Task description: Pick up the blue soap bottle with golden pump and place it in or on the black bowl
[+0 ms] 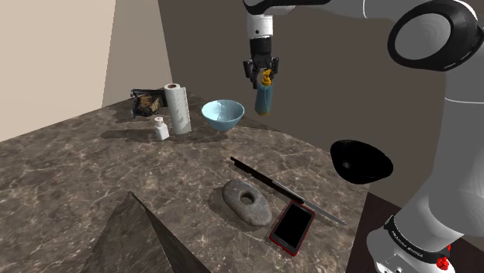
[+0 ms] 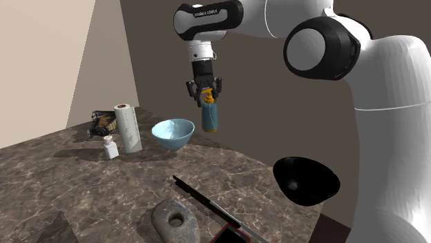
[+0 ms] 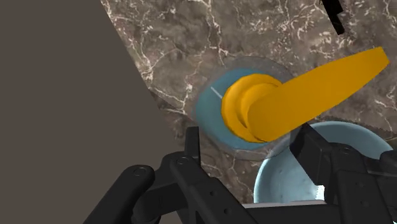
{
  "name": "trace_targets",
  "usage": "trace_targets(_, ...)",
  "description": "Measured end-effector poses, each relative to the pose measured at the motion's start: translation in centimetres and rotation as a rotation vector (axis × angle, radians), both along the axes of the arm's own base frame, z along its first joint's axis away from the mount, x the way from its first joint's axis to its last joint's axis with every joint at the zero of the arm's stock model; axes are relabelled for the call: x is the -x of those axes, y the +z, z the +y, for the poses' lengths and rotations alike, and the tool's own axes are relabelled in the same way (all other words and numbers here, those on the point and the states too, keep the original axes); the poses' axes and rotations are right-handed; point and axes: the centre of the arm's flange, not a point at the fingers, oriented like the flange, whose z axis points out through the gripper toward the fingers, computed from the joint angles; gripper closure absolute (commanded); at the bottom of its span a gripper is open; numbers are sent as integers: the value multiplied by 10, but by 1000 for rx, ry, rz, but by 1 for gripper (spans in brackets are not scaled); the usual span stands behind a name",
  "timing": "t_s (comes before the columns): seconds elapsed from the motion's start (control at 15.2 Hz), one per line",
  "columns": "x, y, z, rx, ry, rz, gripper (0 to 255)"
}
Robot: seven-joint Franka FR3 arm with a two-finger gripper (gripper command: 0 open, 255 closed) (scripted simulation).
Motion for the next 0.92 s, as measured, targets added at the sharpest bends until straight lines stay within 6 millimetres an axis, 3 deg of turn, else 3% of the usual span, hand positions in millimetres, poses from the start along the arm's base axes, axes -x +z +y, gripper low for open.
trace_targets(0.46,0,38,-1,17,6,3,255)
trace_targets(0.59,15,47,-4,28,5,-12,255)
trace_targets(0.92,74,55,-20,46,4,-25,255)
